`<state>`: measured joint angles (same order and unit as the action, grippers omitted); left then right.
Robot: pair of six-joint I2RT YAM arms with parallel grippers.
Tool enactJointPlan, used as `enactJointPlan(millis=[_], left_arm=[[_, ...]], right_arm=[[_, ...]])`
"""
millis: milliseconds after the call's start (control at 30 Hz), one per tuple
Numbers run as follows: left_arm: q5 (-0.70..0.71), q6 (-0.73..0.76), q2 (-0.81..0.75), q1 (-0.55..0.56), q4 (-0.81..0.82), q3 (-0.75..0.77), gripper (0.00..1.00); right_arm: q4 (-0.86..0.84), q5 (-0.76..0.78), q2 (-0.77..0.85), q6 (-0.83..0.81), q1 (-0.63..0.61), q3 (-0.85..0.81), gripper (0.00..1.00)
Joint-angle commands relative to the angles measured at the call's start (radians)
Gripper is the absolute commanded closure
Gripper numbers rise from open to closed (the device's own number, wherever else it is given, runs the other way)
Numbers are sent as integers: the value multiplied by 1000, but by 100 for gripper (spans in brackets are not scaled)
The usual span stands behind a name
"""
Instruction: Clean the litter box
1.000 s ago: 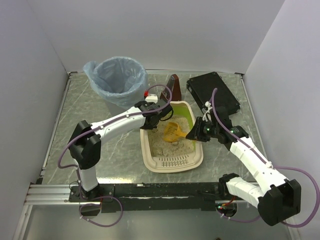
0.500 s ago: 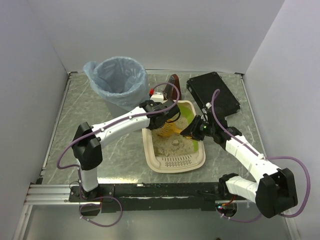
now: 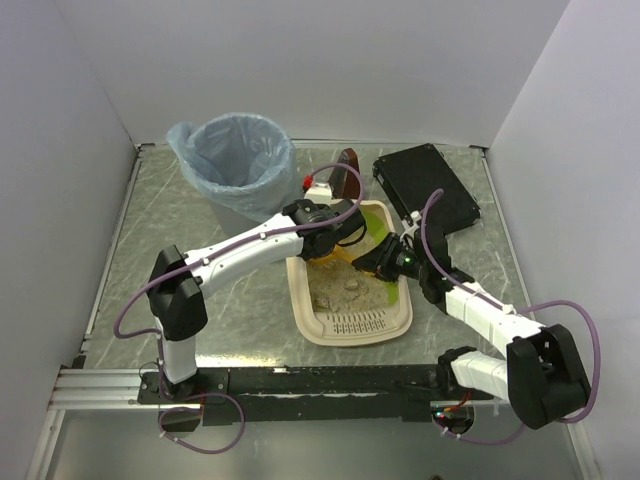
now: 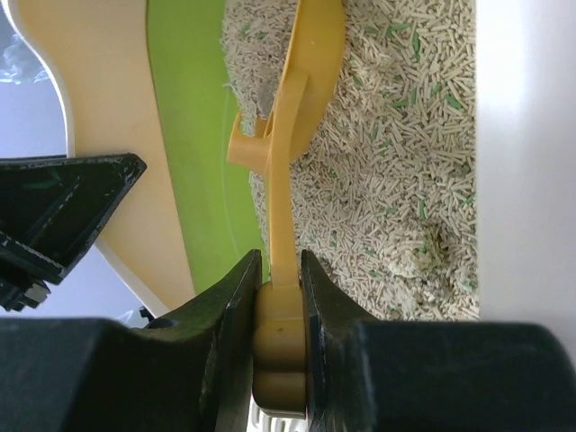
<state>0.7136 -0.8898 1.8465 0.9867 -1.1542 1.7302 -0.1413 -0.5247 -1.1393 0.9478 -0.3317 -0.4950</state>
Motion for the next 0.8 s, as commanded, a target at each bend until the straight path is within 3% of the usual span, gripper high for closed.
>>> enactJointPlan(millis=[0,100,233,400,667,767], left_arm=[[35,-30,-56,44,86,65,99],[0,-72,-73,12,94,13,99],[10,-130,-148,-43,146,-156,99],[-78,-139,-254,-112,269,-352,99],[-59,-132,-331,-131,315,-439,99],[-58,-60,-360,-137,362,-475,99]], right_arm=[[-136,48,7,8,-13,36,100],[-201,8,44,23,-10,70,100],[-201,-29,72,-9,-7,79,100],[-239,-66,105,17,8,131,100],[-123,-74,277,-7,22,135,100],[-67,-113,371,-29,59,130,100]])
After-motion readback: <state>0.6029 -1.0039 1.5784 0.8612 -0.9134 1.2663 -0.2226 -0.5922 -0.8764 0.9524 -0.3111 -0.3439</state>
